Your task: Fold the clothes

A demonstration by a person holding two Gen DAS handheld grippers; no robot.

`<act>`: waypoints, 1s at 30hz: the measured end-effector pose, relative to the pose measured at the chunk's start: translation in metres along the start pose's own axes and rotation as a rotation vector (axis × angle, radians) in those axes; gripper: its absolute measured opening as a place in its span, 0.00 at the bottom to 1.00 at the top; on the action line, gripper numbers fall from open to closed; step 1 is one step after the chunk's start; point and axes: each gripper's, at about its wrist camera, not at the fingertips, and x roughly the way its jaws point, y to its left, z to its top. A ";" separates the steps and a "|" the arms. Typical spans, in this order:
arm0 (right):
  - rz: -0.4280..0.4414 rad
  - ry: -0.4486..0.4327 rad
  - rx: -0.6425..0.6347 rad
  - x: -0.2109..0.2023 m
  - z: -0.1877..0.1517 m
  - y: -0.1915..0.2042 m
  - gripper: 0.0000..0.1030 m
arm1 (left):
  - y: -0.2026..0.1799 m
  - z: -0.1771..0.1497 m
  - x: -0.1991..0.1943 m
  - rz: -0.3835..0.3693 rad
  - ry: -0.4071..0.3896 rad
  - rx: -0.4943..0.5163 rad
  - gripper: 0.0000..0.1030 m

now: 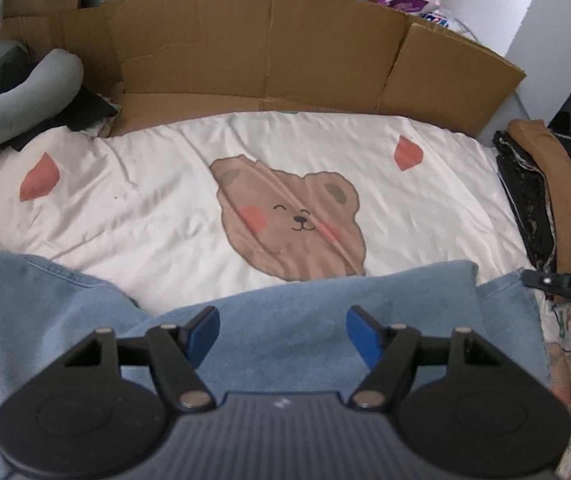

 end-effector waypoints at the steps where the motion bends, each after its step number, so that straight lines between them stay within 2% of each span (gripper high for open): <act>1: 0.002 0.004 0.009 0.009 -0.001 -0.003 0.05 | 0.002 -0.001 0.002 -0.003 0.005 -0.007 0.71; 3: 0.006 0.002 0.036 0.024 0.001 -0.008 0.06 | 0.006 -0.003 0.005 -0.004 0.012 -0.023 0.71; 5: 0.009 -0.011 0.063 0.037 0.005 -0.012 0.29 | 0.013 -0.004 0.008 -0.001 0.018 -0.053 0.71; 6: 0.005 -0.024 0.075 0.042 0.007 -0.012 0.32 | 0.017 -0.004 0.009 0.001 0.020 -0.070 0.71; 8: 0.010 -0.031 0.100 0.052 0.012 -0.010 0.33 | 0.025 -0.004 0.011 0.005 0.026 -0.104 0.71; 13: -0.040 -0.011 -0.014 0.080 0.027 0.013 0.34 | 0.039 -0.001 0.018 0.047 0.026 -0.159 0.71; 14: -0.045 -0.001 -0.022 0.085 0.027 0.014 0.38 | 0.042 -0.001 0.018 0.053 0.029 -0.169 0.71; 17: -0.061 0.030 -0.044 0.101 0.025 0.017 0.38 | 0.053 -0.004 0.018 0.065 0.031 -0.201 0.71; 25: -0.073 0.077 -0.098 0.106 0.011 0.020 0.41 | 0.072 -0.010 0.025 0.146 0.043 -0.201 0.71; 30: -0.078 0.104 -0.131 0.107 0.002 0.021 0.42 | 0.069 0.001 0.029 0.131 0.020 -0.185 0.71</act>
